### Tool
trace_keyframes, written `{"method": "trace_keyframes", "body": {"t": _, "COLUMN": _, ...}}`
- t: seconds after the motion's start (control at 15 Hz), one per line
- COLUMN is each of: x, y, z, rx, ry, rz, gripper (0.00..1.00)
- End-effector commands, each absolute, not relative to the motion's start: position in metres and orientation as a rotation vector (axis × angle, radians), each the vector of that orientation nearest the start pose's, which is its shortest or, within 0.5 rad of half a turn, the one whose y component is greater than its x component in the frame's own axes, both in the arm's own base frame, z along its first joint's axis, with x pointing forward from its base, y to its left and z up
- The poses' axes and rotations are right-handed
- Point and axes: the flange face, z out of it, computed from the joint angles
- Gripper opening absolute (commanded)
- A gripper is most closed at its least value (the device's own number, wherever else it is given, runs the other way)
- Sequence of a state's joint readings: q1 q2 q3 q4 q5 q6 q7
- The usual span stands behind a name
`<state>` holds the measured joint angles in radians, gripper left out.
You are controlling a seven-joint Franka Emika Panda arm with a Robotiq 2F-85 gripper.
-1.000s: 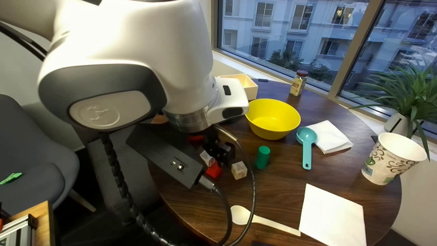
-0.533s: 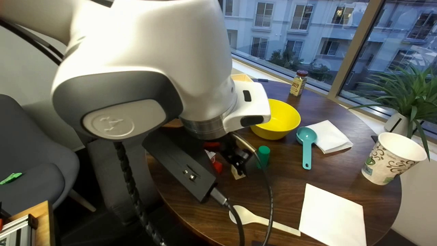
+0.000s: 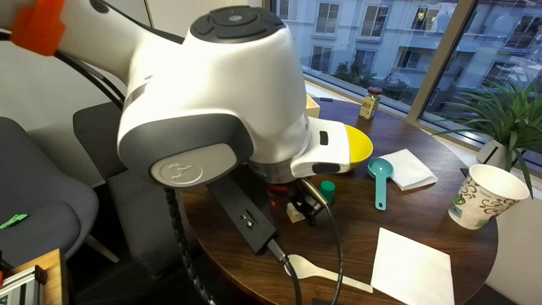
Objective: Stack the wooden blocks and the green cylinder on top of the orange block
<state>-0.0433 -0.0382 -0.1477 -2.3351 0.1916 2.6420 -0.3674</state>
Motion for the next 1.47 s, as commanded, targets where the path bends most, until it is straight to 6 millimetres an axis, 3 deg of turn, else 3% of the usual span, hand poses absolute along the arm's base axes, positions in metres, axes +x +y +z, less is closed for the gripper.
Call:
{"method": "trace_keyframes", "body": {"t": 0.0, "x": 0.535, "y": -0.103, "z": 0.376, "rx": -3.085, "ry": 0.059, "rz": -0.538, "gripper": 1.00}}
{"method": "trace_keyframes", "body": {"t": 0.07, "x": 0.537, "y": -0.102, "z": 0.374, "rx": -3.088, "ry": 0.075, "rz": -0.530, "gripper": 0.99}}
{"method": "trace_keyframes", "body": {"t": 0.2, "x": 0.542, "y": -0.101, "z": 0.372, "rx": -3.092, "ry": 0.100, "rz": -0.518, "gripper": 0.88}}
{"method": "trace_keyframes", "body": {"t": 0.33, "x": 0.545, "y": -0.100, "z": 0.370, "rx": -3.098, "ry": 0.120, "rz": -0.509, "gripper": 0.63}}
{"method": "trace_keyframes", "body": {"t": 0.47, "x": 0.547, "y": -0.099, "z": 0.369, "rx": -3.102, "ry": 0.133, "rz": -0.504, "gripper": 0.57}}
{"method": "trace_keyframes", "body": {"t": 0.87, "x": 0.546, "y": -0.097, "z": 0.372, "rx": -3.111, "ry": 0.166, "rz": -0.493, "gripper": 0.10}}
{"method": "trace_keyframes", "body": {"t": 1.4, "x": 0.530, "y": -0.093, "z": 0.412, "rx": -3.106, "ry": 0.115, "rz": -0.576, "gripper": 0.10}}
